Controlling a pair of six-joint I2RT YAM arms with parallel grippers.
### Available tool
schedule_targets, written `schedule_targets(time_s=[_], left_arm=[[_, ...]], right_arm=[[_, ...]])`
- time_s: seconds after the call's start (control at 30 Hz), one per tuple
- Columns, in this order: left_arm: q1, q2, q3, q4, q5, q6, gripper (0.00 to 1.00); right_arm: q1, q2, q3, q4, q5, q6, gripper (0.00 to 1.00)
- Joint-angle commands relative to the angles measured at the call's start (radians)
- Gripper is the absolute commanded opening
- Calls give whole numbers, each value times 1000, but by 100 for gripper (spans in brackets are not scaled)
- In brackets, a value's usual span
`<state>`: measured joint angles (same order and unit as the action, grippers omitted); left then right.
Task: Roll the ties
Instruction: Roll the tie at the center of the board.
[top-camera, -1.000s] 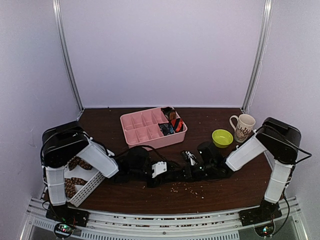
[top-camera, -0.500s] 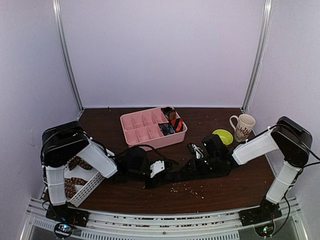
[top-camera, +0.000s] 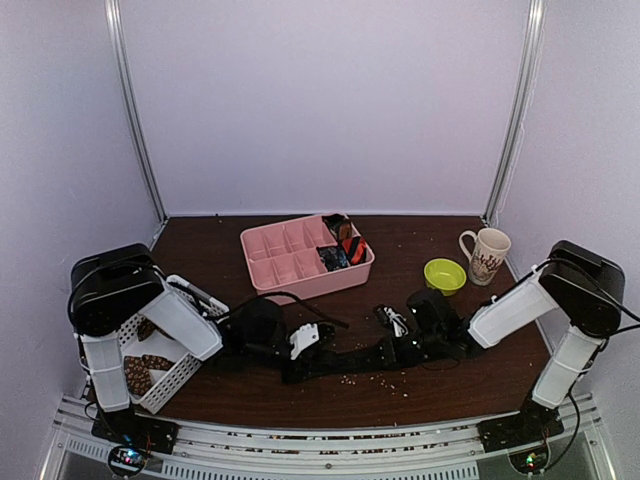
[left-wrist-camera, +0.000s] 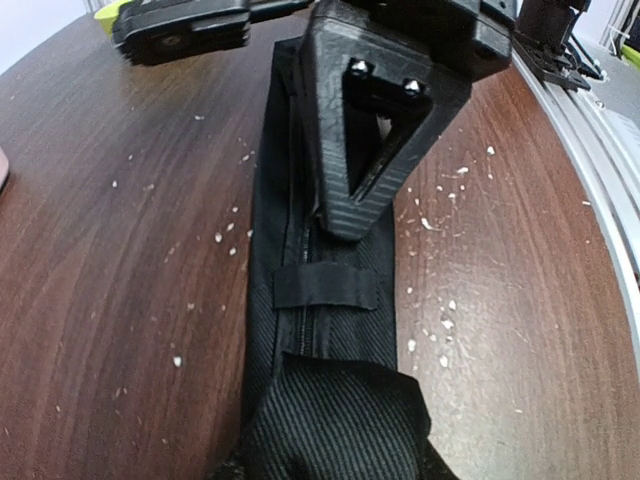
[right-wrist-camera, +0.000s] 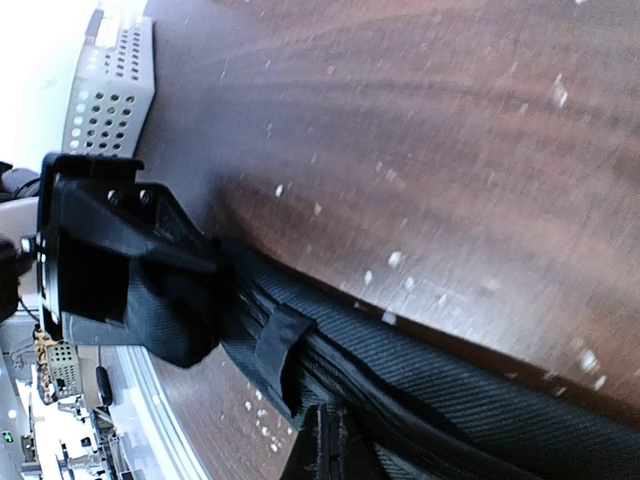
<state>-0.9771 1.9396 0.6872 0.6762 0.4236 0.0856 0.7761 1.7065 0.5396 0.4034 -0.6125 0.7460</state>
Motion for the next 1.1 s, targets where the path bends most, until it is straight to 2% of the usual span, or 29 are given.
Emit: schedule_targets(time_s=[0.0, 0.17, 0.27, 0.33, 0.47, 0.57, 0.83, 1.07], left_arm=[[5, -26, -36, -55, -51, -85, 36], [5, -19, 9, -177, -106, -90, 38], [5, -18, 20, -214, -114, -90, 39], [5, -17, 24, -231, -114, -88, 39], [5, -12, 39, -262, -111, -87, 40], [5, -3, 46, -272, -110, -86, 41], [5, 10, 54, -276, -106, -87, 42], [5, 15, 57, -280, -106, -81, 43]], right_arm=[[12, 29, -68, -61, 57, 53, 0], [27, 11, -50, -56, 53, 73, 0], [29, -39, -30, -66, 54, 73, 5], [30, -81, -14, -59, 50, 82, 13], [45, -138, 38, -45, 30, 108, 35], [70, -122, 92, -45, 12, 121, 43], [121, 9, 177, 25, -19, 154, 43], [126, 94, 211, 38, -17, 146, 38]])
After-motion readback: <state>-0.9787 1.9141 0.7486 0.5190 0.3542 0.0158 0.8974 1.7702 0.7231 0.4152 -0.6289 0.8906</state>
